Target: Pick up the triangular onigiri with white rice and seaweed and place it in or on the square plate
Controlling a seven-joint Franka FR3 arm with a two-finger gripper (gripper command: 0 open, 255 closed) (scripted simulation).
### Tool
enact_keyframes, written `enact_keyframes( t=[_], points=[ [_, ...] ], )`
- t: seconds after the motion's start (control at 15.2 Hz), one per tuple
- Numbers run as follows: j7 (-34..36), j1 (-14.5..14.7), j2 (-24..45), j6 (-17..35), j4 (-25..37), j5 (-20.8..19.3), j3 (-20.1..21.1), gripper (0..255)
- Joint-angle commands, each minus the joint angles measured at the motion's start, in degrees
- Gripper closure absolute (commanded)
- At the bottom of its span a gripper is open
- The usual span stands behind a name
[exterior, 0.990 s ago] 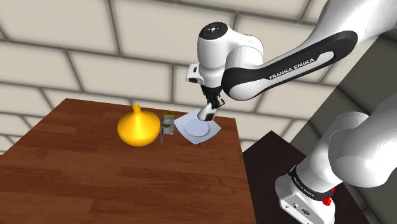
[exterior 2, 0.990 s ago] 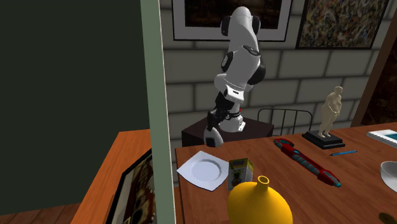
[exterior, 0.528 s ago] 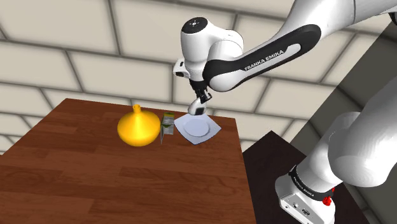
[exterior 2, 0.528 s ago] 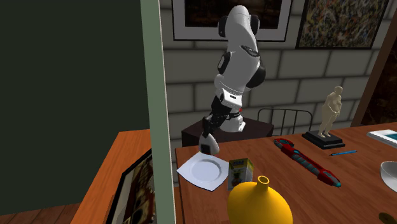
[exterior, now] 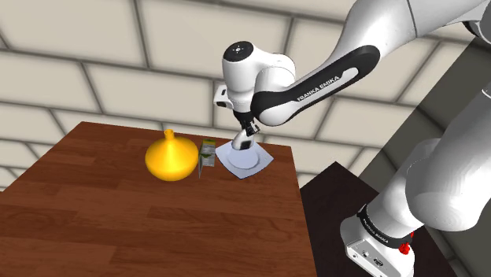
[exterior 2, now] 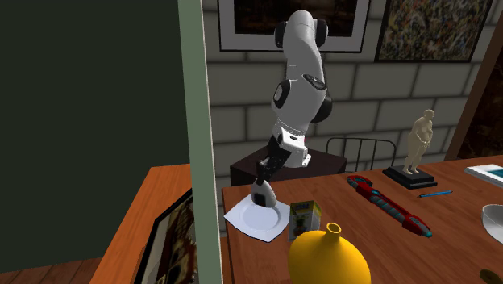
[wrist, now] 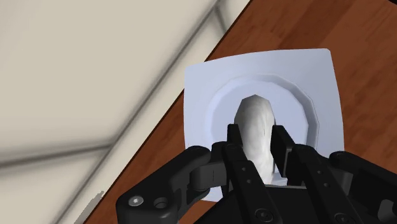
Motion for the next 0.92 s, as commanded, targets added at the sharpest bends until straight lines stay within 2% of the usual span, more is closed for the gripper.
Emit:
enact_keyframes(
  t=[0.0,0.53,0.86],
  points=[
    [1.09,-0.02,1.08,1.3,-0.44,-0.91,-0.08,255],
    [5.28,-0.01,5.79,5.78,-1.21,-4.8,-0.71,255],
    [5.28,0.0,5.79,5.78,-1.21,-4.8,-0.72,255]
  ],
)
